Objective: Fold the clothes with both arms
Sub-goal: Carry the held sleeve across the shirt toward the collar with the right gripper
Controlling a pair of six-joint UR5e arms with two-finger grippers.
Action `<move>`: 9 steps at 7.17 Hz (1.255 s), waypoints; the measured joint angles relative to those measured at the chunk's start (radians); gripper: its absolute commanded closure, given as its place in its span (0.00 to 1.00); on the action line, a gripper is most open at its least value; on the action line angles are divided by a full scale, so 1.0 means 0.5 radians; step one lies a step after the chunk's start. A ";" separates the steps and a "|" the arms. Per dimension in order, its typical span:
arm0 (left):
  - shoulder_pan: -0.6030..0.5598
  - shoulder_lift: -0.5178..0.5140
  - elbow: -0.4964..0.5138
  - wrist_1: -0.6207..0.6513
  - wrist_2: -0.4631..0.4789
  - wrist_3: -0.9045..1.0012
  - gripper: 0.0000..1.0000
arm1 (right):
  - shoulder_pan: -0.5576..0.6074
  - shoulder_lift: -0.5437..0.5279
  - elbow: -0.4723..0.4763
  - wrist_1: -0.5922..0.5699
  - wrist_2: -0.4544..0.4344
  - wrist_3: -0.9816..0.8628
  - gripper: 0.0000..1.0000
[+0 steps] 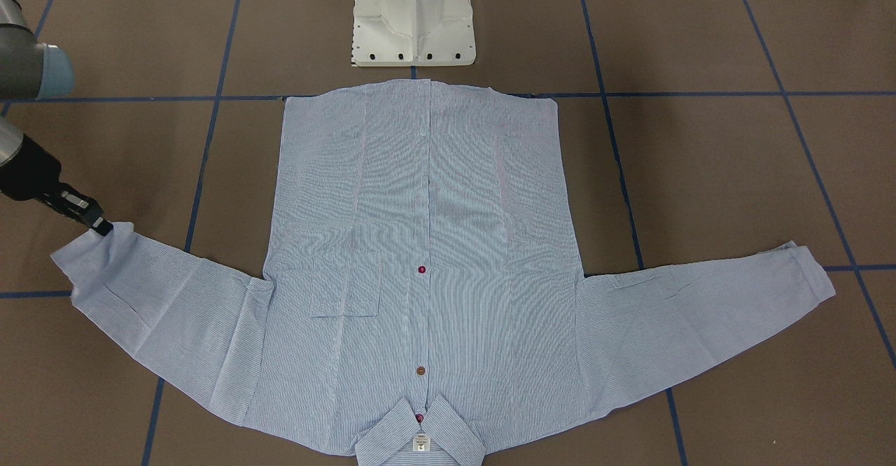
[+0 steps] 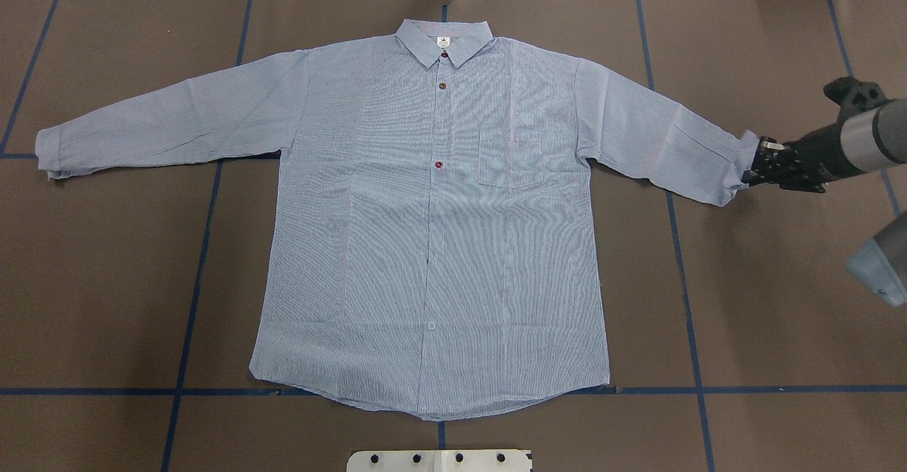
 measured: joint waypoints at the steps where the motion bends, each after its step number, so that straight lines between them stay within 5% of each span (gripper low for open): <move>1: 0.000 -0.002 0.000 0.000 0.000 -0.001 0.00 | -0.070 0.348 -0.009 -0.387 -0.095 -0.004 1.00; 2: 0.000 -0.005 0.000 0.000 0.000 -0.001 0.00 | -0.157 0.670 -0.058 -0.689 -0.224 -0.011 1.00; 4: 0.000 -0.008 0.000 -0.009 0.000 -0.015 0.00 | -0.304 1.170 -0.349 -0.856 -0.477 -0.007 1.00; 6: 0.000 -0.009 0.000 -0.039 0.000 -0.027 0.00 | -0.392 1.532 -0.737 -0.766 -0.576 0.013 1.00; 9: 0.000 -0.009 -0.013 -0.046 0.001 -0.038 0.00 | -0.532 1.867 -1.067 -0.643 -0.718 0.148 1.00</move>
